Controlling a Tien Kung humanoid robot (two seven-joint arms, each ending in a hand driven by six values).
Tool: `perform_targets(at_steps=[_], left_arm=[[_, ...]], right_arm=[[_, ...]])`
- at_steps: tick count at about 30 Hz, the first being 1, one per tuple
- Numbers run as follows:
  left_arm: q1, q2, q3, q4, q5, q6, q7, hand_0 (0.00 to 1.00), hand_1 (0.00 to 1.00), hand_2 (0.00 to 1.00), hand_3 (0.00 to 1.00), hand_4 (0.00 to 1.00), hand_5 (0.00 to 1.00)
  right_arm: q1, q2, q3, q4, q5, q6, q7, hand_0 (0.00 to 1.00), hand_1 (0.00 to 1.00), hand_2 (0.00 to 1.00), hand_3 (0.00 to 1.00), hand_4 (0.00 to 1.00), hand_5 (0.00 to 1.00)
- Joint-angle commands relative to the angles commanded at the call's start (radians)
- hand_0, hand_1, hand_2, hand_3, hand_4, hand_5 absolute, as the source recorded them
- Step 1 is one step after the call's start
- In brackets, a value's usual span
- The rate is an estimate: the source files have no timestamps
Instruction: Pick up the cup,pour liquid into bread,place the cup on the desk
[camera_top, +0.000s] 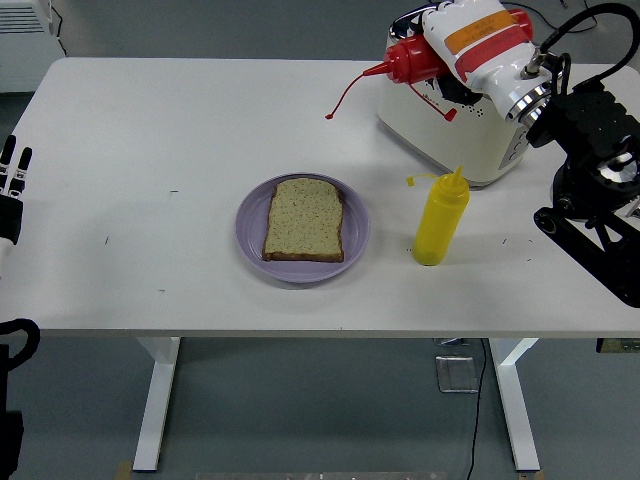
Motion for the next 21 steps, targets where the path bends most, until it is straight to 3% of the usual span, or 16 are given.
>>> perform_targets(at_steps=[5,13,21], left_arm=[[0.002,0.000,0.001,0.000,0.000,0.000,-0.001,0.791,0.742,0.748,0.703,0.517,0.996],[0.002,-0.002,0.007,0.000,-0.001,-0.001,0.000,0.784,0.731,0.729,0.682,0.518,0.994],[0.008,-0.001,0.004,0.000,0.000,0.000,-0.001,0.786,0.733,0.738,0.687,0.520,0.997]], right_arm=[[0.006,-0.006,-0.001,0.006,0.000,-0.009,-0.020,0.125,0.202,0.293,0.348,0.373,0.074],[0.023,0.005,-0.189,-0.042,0.000,0.018,-0.027,0.124,0.200,0.289,0.349,0.380,0.091],[0.006,-0.005,-0.062,-0.014,0.000,-0.027,-0.042,0.127,0.201,0.291,0.348,0.389,0.091]])
